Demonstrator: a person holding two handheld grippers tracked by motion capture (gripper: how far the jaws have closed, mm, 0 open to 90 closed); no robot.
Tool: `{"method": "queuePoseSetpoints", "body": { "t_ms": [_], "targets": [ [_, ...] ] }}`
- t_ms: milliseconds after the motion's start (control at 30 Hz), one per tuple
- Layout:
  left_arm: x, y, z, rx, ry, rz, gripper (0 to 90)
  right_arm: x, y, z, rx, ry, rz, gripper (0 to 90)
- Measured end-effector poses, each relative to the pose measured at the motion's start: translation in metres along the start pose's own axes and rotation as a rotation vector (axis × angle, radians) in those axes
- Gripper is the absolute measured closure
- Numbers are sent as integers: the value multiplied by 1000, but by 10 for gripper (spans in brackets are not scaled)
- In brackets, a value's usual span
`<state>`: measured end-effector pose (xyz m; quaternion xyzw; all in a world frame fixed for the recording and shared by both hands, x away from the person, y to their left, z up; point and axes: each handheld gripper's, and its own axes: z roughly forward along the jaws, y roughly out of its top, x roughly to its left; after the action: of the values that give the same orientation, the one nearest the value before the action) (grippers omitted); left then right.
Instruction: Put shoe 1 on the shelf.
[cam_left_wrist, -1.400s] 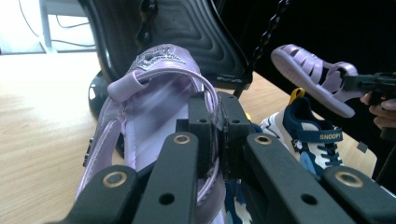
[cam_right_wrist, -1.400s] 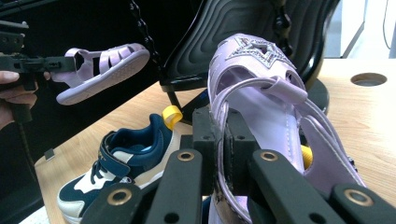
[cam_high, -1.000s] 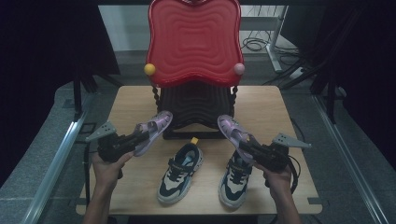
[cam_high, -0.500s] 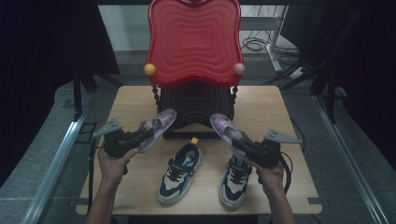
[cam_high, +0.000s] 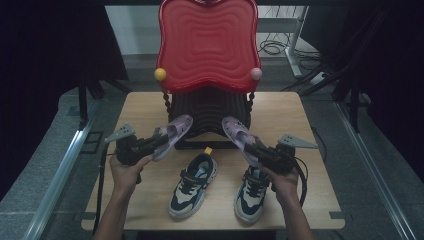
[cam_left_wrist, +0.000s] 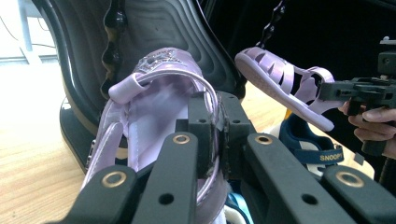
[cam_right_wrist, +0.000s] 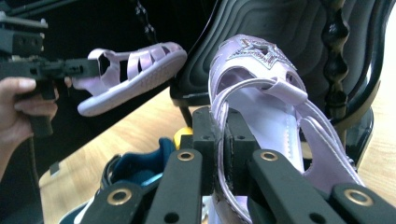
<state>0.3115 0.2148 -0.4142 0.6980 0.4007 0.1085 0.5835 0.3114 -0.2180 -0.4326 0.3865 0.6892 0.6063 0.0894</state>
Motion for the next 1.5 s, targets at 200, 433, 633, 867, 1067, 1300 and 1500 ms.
{"method": "queuePoseSetpoints", "body": {
  "t_ms": [200, 433, 633, 867, 1067, 1300, 1500],
  "targets": [
    [-1, 0, 7, -4, 4, 6, 860, -2, 6, 10, -15, 1, 16, 857],
    [-2, 3, 10, -3, -1, 14, 859, 1, 12, 18, -20, 3, 8, 857],
    [-6, 8, 17, -6, -18, 25, 859, 3, 16, 24, -23, 1, 10, 856],
    [-10, 15, 25, -7, -12, 49, 859, 5, 21, 33, -22, 4, 13, 856],
    [-9, 23, 34, -29, -8, 42, 860, 5, 26, 44, -28, 4, 15, 856],
    [-9, 28, 42, -32, -1, 48, 860, 4, 29, 51, -35, -9, 26, 856],
    [-8, 30, 48, -32, 5, 53, 860, 2, 31, 55, -31, -19, 32, 856]
  ]
}}
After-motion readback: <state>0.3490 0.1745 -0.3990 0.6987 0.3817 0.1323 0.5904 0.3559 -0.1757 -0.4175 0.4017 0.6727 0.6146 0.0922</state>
